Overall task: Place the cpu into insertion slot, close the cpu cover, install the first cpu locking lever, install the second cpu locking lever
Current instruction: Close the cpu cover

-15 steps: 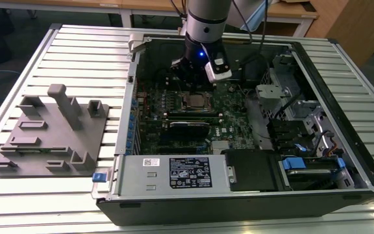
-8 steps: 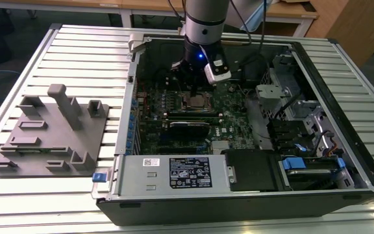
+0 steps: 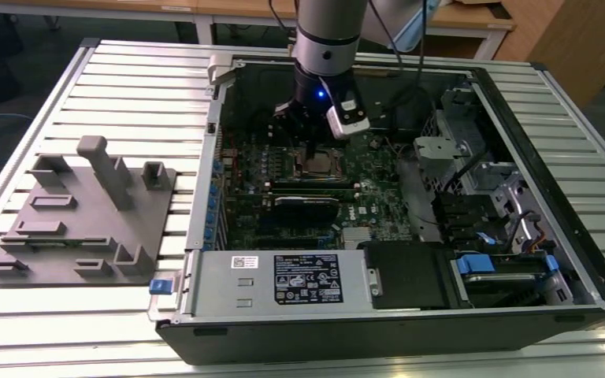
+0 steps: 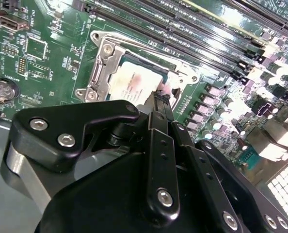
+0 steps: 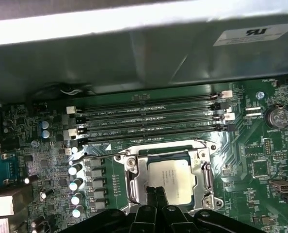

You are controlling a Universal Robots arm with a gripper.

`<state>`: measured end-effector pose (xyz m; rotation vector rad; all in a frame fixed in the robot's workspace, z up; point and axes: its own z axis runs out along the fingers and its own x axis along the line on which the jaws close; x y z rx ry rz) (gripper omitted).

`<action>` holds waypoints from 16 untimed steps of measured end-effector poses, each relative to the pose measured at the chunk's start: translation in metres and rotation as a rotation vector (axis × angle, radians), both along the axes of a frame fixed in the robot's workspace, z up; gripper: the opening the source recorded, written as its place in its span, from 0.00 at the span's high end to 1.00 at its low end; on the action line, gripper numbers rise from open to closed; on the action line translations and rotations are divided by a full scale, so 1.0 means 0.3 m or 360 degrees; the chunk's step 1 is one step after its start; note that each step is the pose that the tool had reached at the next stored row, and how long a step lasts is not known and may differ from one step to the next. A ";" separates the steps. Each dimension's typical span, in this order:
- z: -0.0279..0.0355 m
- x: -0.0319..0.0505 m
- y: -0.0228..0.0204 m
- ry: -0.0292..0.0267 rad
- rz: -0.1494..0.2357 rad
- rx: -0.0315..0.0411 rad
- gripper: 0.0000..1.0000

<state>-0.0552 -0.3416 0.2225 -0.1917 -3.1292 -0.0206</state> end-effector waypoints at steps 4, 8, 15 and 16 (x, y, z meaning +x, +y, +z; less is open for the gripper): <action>-0.009 -0.004 0.000 -0.00001 0.0000 -0.0002 0.89; -0.018 -0.009 0.000 -0.00002 0.0000 -0.0004 0.89; -0.032 -0.025 0.000 -0.00004 0.0000 -0.0006 0.89; -0.034 -0.028 0.000 -0.00006 0.0000 -0.0006 0.89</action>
